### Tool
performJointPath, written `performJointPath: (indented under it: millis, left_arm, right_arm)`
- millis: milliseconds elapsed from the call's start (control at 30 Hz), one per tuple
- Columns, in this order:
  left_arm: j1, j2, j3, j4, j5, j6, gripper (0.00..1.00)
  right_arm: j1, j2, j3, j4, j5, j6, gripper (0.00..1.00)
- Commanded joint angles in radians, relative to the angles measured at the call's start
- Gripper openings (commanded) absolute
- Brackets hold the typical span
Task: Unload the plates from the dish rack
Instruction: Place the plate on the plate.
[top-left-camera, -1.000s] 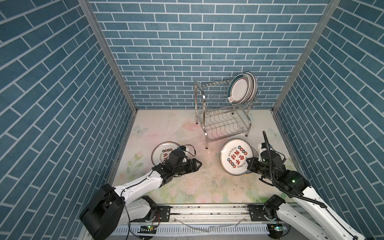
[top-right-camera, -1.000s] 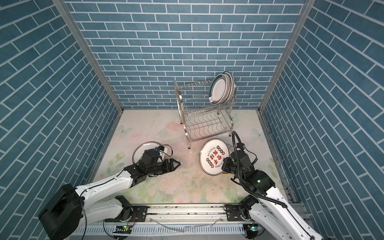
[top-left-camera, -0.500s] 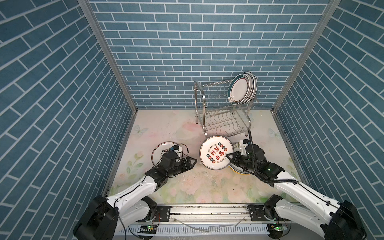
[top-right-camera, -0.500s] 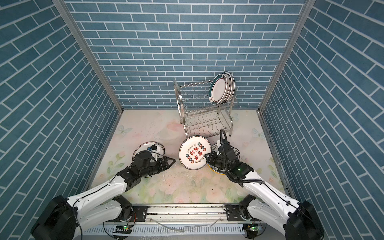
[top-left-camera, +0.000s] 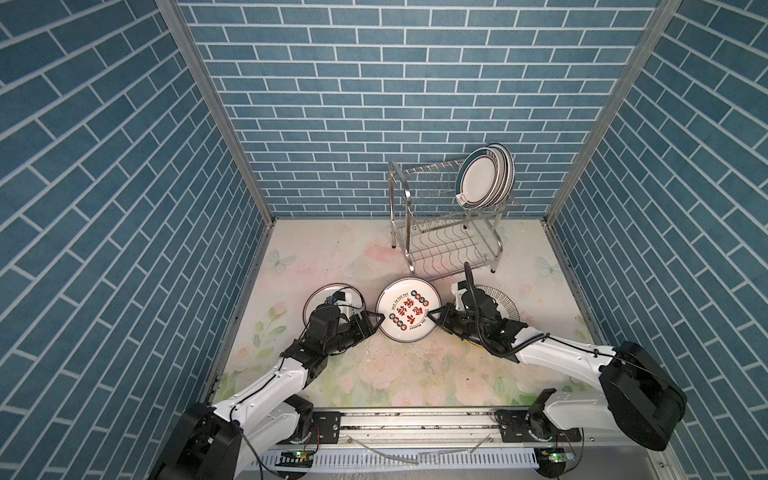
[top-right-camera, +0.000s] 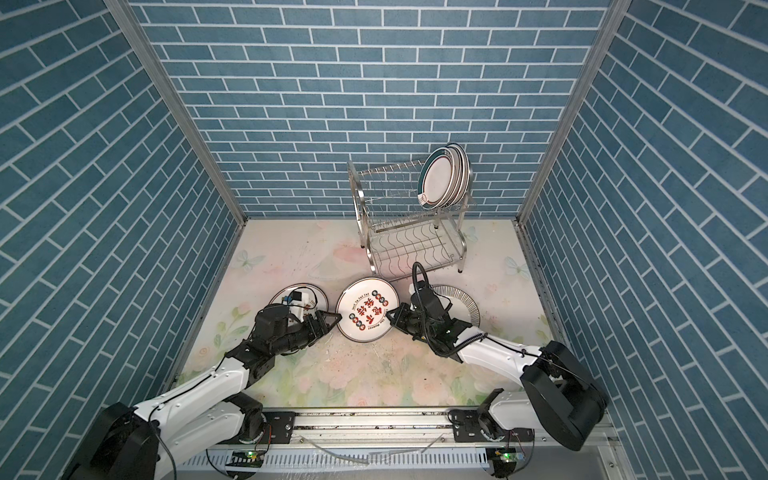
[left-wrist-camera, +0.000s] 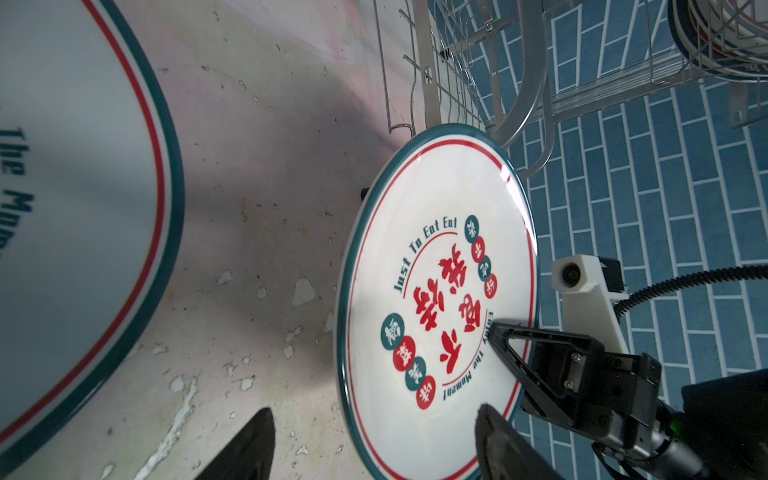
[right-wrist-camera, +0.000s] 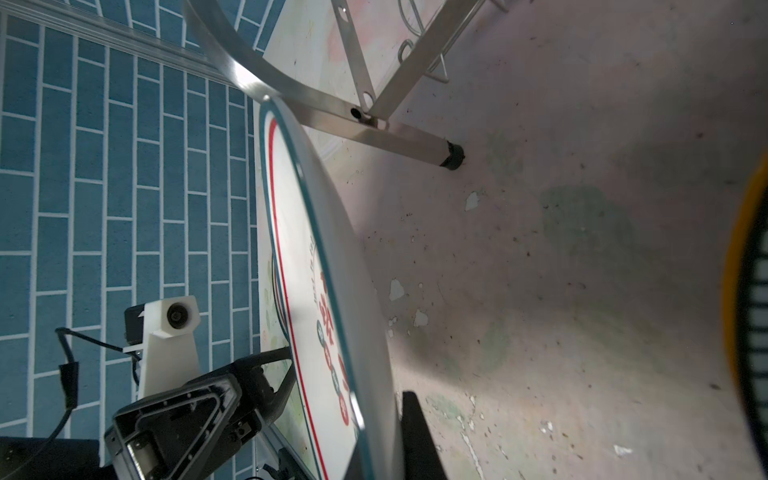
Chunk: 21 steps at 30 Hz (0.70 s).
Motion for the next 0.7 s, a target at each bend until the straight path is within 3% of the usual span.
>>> performJointPath:
  millis: [0,300,667]
  left_arm:
    - [0.033,-0.002,-0.016,0.040,0.037,0.002,0.77]
    - [0.049,0.073,0.051,0.072,0.065,-0.002,0.65]
    - [0.055,0.066,0.056,0.052,0.054,0.001,0.37]
  right_arm:
    - [0.015,0.032,0.068,0.189,-0.050,0.083,0.00]
    - [0.063,0.103,0.113,0.289,-0.062,0.146,0.00]
    - [0.073,0.170,0.137,0.334,-0.092,0.160,0.00]
